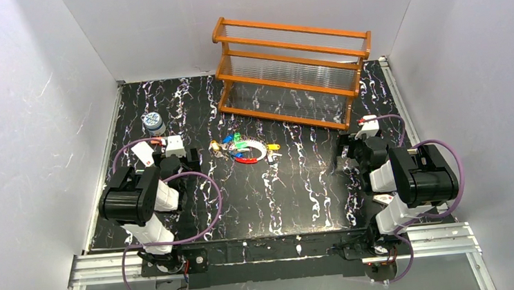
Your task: Put the keys on the keyring
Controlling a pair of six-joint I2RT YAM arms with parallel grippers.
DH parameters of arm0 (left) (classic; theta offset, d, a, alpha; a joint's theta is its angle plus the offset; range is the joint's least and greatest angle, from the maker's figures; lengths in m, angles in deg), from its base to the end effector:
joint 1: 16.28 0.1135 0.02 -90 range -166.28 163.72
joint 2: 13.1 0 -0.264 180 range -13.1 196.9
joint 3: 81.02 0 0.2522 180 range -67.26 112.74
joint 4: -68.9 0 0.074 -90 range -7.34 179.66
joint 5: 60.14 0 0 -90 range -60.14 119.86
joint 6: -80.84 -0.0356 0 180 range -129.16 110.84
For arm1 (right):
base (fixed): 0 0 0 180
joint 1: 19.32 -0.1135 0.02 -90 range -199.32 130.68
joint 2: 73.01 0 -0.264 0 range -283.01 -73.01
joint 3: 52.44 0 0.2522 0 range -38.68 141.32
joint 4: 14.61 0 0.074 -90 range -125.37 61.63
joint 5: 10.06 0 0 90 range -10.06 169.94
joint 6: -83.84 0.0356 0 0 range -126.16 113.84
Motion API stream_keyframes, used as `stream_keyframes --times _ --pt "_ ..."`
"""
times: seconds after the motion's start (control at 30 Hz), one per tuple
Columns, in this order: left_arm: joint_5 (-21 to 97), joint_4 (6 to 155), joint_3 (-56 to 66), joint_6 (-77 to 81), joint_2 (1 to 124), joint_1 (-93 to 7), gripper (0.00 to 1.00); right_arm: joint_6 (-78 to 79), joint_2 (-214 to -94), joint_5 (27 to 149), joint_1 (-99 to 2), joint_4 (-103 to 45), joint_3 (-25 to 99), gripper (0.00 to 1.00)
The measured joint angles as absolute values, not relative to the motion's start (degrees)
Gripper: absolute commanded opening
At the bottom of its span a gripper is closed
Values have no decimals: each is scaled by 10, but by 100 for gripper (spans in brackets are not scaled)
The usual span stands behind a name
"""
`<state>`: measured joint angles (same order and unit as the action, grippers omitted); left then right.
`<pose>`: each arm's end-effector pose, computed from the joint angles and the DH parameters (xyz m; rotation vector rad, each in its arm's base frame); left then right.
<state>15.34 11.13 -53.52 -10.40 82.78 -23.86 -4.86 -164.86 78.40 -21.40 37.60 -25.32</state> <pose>0.2456 -0.0237 0.1217 -0.0497 1.7514 0.1417 0.2430 0.0079 0.1255 0.0071 1.7893 0.0183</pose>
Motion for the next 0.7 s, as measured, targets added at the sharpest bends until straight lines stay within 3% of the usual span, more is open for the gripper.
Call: stream_keyframes --times 0.33,0.47,0.7 --pt "159 135 -529 -104 819 -235 98 -45 -1648 775 -212 374 -251 99" --pt "161 298 -477 -84 721 -235 98 -30 -1577 753 -211 247 -212 99" --pt "94 632 -237 62 583 -235 98 60 -1415 760 -211 25 -42 99"
